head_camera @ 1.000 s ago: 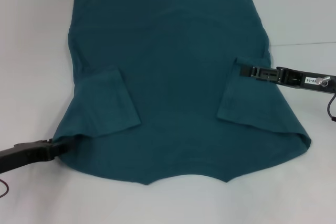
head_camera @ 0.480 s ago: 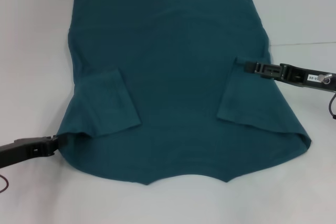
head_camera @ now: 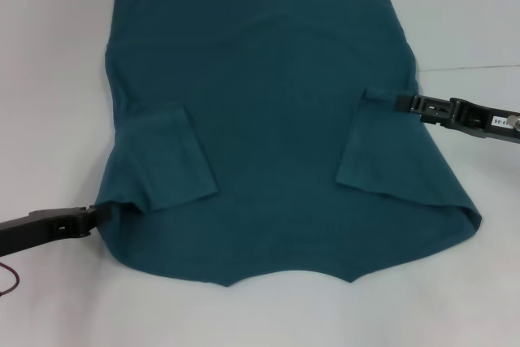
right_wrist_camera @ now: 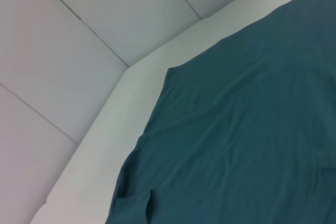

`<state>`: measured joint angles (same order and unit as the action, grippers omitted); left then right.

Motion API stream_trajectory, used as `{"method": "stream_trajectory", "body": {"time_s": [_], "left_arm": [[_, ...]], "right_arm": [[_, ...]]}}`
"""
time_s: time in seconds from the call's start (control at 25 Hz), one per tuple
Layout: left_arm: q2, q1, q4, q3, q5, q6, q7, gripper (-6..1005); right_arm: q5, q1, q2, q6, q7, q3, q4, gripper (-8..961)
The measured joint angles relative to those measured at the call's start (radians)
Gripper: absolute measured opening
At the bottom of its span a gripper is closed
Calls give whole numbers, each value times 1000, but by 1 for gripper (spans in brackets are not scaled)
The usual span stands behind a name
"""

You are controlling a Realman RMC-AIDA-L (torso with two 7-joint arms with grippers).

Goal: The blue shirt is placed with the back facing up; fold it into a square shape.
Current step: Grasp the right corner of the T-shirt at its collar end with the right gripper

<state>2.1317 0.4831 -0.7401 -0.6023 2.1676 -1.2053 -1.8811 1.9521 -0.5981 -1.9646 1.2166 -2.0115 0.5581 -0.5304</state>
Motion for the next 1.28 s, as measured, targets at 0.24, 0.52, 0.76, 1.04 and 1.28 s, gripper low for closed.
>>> {"method": "stream_trajectory", "body": {"time_s": [0.24,0.52,0.76,1.04,1.28], "left_arm": [[1,3,-1,-13,-1,-1,0,5],[3,3,0,-14,-3,-3,0,7],[4,3,-2,-14,-4,-10,1,9],[5,1,2,-14,-6,-14,7,10],[2,2,-1,-14,-9,-23,7,12]], "right_arm": [[0,0,-8,-10,16,2,0,915],[-1,4,-10,-11,26,0,4,914],[-1,5,-12,-10,28,0,2,914],[-1,8,-14,-11,29,1,4,914],[-1,12,-11,-10,31,0,1,913]]}}
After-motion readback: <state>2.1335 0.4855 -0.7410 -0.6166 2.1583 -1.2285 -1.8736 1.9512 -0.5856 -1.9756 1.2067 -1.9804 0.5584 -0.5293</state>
